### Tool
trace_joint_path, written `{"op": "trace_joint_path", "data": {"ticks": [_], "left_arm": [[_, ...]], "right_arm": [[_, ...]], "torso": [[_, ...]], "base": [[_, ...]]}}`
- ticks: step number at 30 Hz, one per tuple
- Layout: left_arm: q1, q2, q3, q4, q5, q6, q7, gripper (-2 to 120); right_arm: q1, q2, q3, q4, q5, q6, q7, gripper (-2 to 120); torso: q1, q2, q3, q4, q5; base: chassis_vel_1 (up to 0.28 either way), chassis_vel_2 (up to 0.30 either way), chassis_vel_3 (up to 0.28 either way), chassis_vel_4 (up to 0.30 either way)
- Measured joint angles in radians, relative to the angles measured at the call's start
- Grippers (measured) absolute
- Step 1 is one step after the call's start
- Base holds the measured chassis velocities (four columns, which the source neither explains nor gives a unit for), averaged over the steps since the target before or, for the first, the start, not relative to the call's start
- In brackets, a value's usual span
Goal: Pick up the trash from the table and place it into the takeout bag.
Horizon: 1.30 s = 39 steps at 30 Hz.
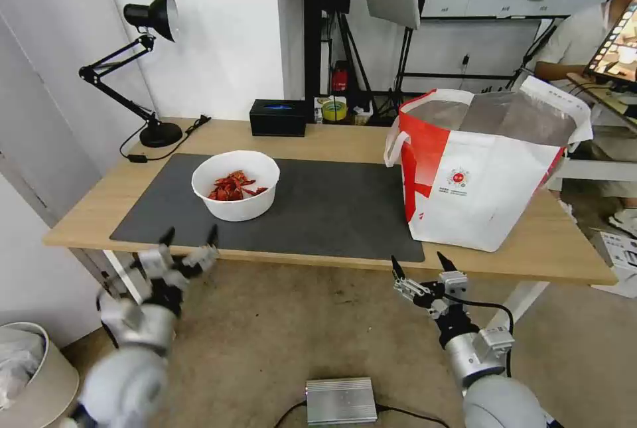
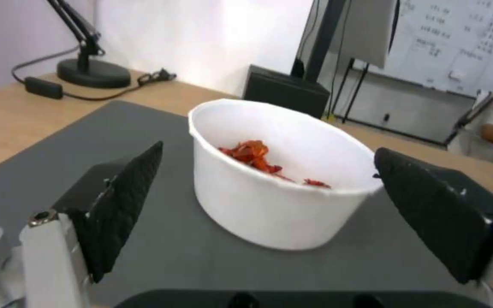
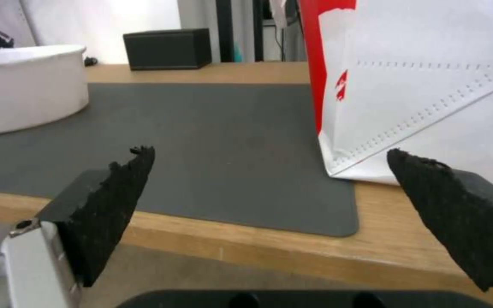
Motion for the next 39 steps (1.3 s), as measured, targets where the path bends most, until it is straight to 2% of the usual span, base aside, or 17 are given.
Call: {"op": "trace_joint_path", "data": {"ticks": [3, 4, 5, 8, 10, 11, 12, 14, 15, 16, 18, 20, 21, 22, 26, 30, 39], "left_arm": [[-0.058, 0.093, -0.008, 0.006, -0.156, 0.056, -0.032, 100], [-0.058, 0.093, -0.008, 0.006, -0.156, 0.056, -0.032, 100], [-0.092, 0.129, -0.007, 0.016, -0.241, 0.09, -0.053, 100], [-0.117, 0.149, -0.005, 0.023, -0.292, 0.111, -0.066, 100], [-0.2, 0.193, 0.015, 0.054, -0.41, 0.162, -0.095, 100], [-0.27, 0.222, 0.036, 0.084, -0.511, 0.213, -0.105, 100], [-0.27, 0.222, 0.036, 0.084, -0.511, 0.213, -0.105, 100], [-0.353, 0.252, 0.065, 0.121, -0.622, 0.283, -0.113, 100], [-0.47, 0.292, 0.121, 0.175, -0.718, 0.375, -0.128, 100], [-0.47, 0.292, 0.121, 0.175, -0.718, 0.375, -0.128, 100], [-0.597, 0.327, 0.19, 0.246, -0.78, 0.507, -0.158, 100], [-0.631, 0.334, 0.209, 0.269, -0.796, 0.539, -0.165, 100], [-0.695, 0.347, 0.254, 0.31, -0.814, 0.583, -0.171, 100], [-0.695, 0.347, 0.254, 0.31, -0.814, 0.583, -0.171, 100], [-0.823, 0.349, 0.368, 0.406, -0.832, 0.663, -0.179, 100], [-0.889, 0.335, 0.437, 0.464, -0.836, 0.687, -0.187, 100], [-0.974, 0.292, 0.511, 0.549, -0.834, 0.686, -0.176, 100]], "right_arm": [[0.0, 0.0, 0.0, 0.0, 0.0, 0.0, 0.0, 100], [0.0, 0.0, 0.0, 0.0, 0.0, 0.0, 0.0, 100], [0.0, 0.0, 0.0, 0.0, 0.0, 0.0, 0.0, 100], [0.0, 0.0, 0.0, 0.0, 0.0, 0.0, 0.0, 100], [0.0, 0.0, 0.0, 0.0, 0.0, 0.0, 0.0, 100], [0.0, 0.0, 0.0, 0.0, 0.0, 0.0, 0.0, 100], [0.0, 0.0, 0.0, 0.0, 0.0, 0.0, 0.0, 100], [0.0, 0.0, 0.0, 0.0, 0.0, 0.0, -0.001, 100], [0.0, 0.0, 0.0, 0.0, 0.0, 0.0, -0.001, 100], [0.0, 0.0, 0.0, 0.0, 0.0, 0.0, -0.001, 100], [0.001, 0.0, 0.0, 0.0, 0.0, 0.0, -0.001, 100], [0.001, 0.0, 0.0, 0.0, 0.0, 0.0, -0.001, 100], [0.001, 0.0, 0.0, 0.0, 0.0, 0.0, -0.001, 100], [0.001, 0.0, 0.0, 0.0, 0.0, 0.0, -0.001, 100], [0.001, 0.0, 0.0, 0.0, 0.0, 0.0, -0.001, 100], [0.001, 0.0, 0.0, 0.0, 0.0, 0.0, -0.001, 100], [0.001, 0.0, 0.0, 0.0, 0.0, 0.0, -0.001, 100]], "torso": [[0.0, 0.0, 0.0, -0.0001, 0.0003], [0.0, 0.0, 0.0, -0.0001, 0.0003], [0.0, 0.0, 0.0, 0.0001, 0.0], [0.0, 0.0, 0.0, 0.0, 0.0001], [0.0, 0.0, 0.0, 0.0, 0.0], [0.0, 0.0, 0.0, 0.0, -0.0001], [0.0, 0.0, 0.0, 0.0, -0.0001], [0.0, 0.0, 0.0, 0.0, 0.0], [0.0, 0.0, 0.0, 0.0, 0.0], [0.0, 0.0, 0.0, 0.0, 0.0], [0.0, 0.0, 0.0, -0.0002, 0.0002], [0.0, 0.0, 0.0, -0.0001, 0.0], [0.0, 0.0, 0.0, 0.0, 0.0004], [0.0, 0.0, 0.0, 0.0, 0.0004], [0.0, 0.0, 0.0, 0.0, 0.0003], [0.0, 0.0, 0.0, -0.0001, 0.0], [0.0, 0.0, 0.0, 0.0, 0.0002]], "base": [[0.0, 0.0, 0.0, 0.0], [0.0, 0.0, 0.0, 0.0], [0.0, 0.0, 0.0, 0.0], [0.0, 0.0, 0.0, 0.0], [0.0, 0.0, 0.0, 0.0], [0.0, 0.0, 0.0, 0.0], [0.0, 0.0, 0.0, 0.0], [0.0, 0.0, 0.0, 0.0], [0.0, 0.0, 0.0, 0.0], [0.0, 0.0, 0.0, 0.0], [0.0, 0.0, 0.0, 0.0], [0.0, 0.0, 0.0, 0.0], [0.0, 0.0, 0.0, 0.0], [0.0, 0.0, 0.0, 0.0], [0.0, 0.0, 0.0, 0.0], [0.0, 0.0, 0.0, 0.0], [0.0, 0.0, 0.0, 0.0]]}}
